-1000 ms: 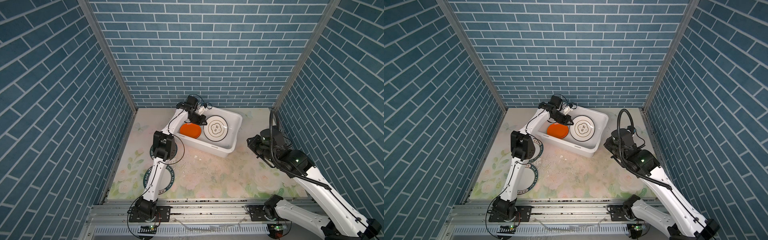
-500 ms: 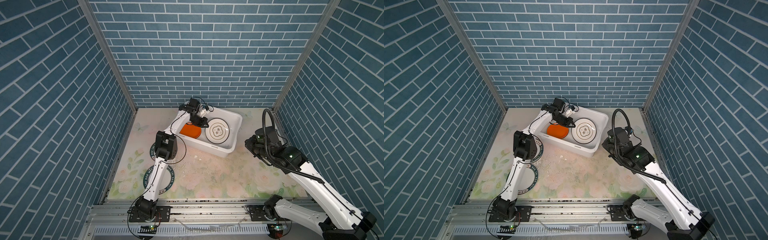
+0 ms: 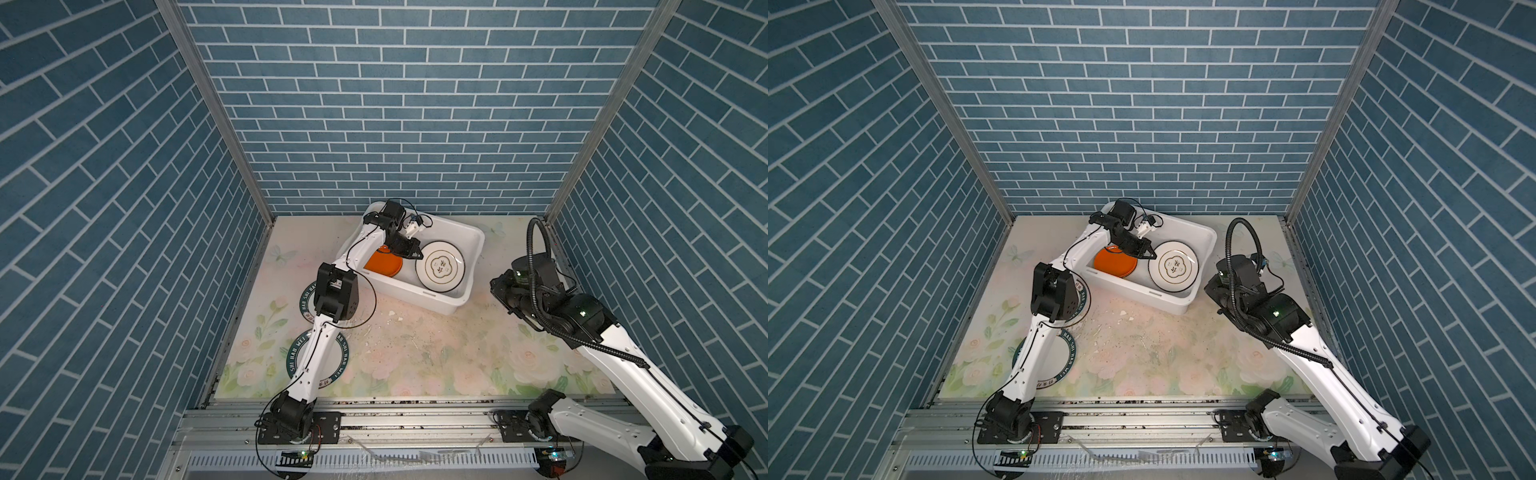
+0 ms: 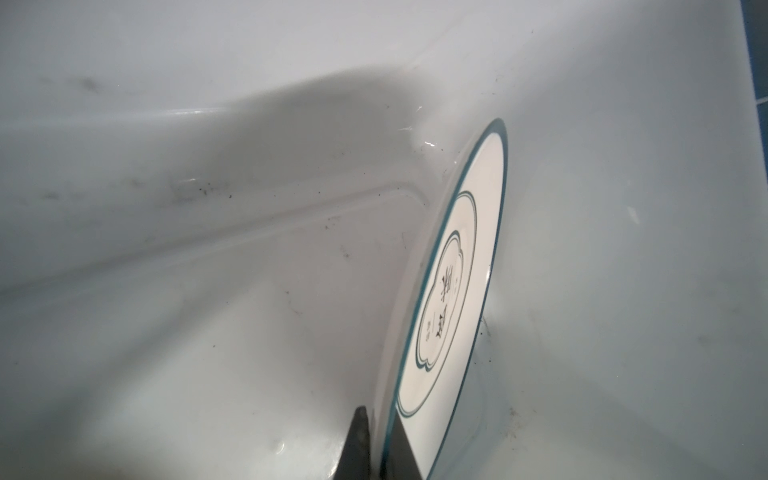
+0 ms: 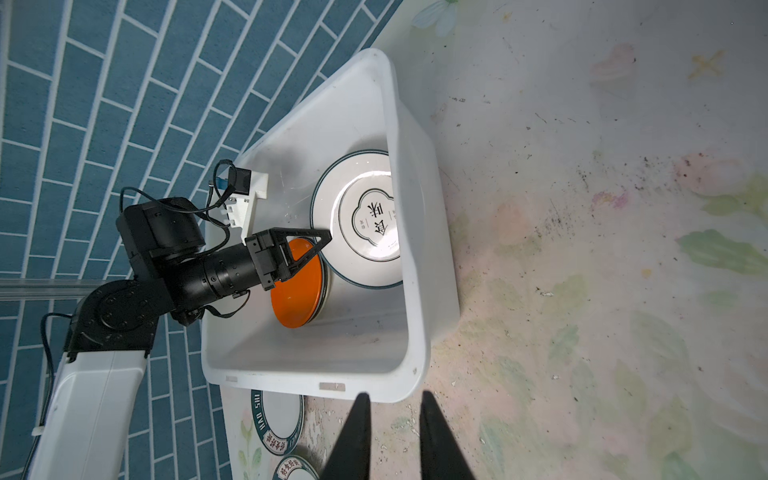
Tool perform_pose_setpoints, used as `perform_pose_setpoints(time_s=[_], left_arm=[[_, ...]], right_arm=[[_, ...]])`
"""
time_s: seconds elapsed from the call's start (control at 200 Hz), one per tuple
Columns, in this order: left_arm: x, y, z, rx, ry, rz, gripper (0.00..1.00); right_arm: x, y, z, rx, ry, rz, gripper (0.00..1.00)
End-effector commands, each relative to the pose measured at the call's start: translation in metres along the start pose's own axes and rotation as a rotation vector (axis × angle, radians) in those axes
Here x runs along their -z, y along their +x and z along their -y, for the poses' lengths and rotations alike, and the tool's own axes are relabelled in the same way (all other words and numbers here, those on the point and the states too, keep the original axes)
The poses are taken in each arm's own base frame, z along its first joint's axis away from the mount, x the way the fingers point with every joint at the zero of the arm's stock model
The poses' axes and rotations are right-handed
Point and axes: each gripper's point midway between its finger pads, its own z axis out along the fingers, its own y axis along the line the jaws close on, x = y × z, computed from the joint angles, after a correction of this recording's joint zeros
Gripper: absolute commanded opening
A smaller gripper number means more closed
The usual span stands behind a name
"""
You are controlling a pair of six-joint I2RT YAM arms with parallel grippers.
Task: Place the plates into the plastic bin on the countertop
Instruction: 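Lower the white plate with the left gripper into the bin beside the orange plate, then open the left gripper and raise it out of the bin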
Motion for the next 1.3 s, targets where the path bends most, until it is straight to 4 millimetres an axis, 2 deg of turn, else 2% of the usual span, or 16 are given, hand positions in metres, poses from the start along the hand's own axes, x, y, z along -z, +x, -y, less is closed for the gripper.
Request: perform_pose_setpoints(time_s=[0.0, 0.27, 0.525, 0.575, 0.685, 0.855, 1.295], left_arm=[[-0.014, 0.006, -0.005, -0.019, -0.022, -0.024, 0.10], [-0.022, 0.011, -0.005, -0.039, -0.043, -0.045, 0.18], [-0.022, 0.013, -0.007, -0.058, -0.066, -0.056, 0.26], [-0.022, 0.014, -0.008, -0.062, -0.070, -0.060, 0.29], [-0.022, 0.016, -0.011, -0.062, -0.087, -0.068, 0.41], [-0.023, 0.021, -0.013, -0.058, -0.095, -0.084, 0.44], [-0.009, 0.004, -0.013, -0.121, -0.144, -0.045, 0.66]], right_arm=[[0.000, 0.000, 0.005, -0.050, -0.007, 0.006, 0.22], [-0.003, 0.003, 0.008, -0.056, -0.009, 0.000, 0.22], [-0.005, 0.003, 0.009, -0.061, -0.013, -0.005, 0.22], [-0.005, 0.003, 0.009, -0.061, -0.013, -0.006, 0.22], [-0.006, 0.002, 0.009, -0.064, -0.015, -0.008, 0.22], [-0.009, 0.002, 0.007, -0.062, -0.018, -0.016, 0.22], [-0.015, 0.001, 0.005, -0.066, -0.024, -0.027, 0.22]])
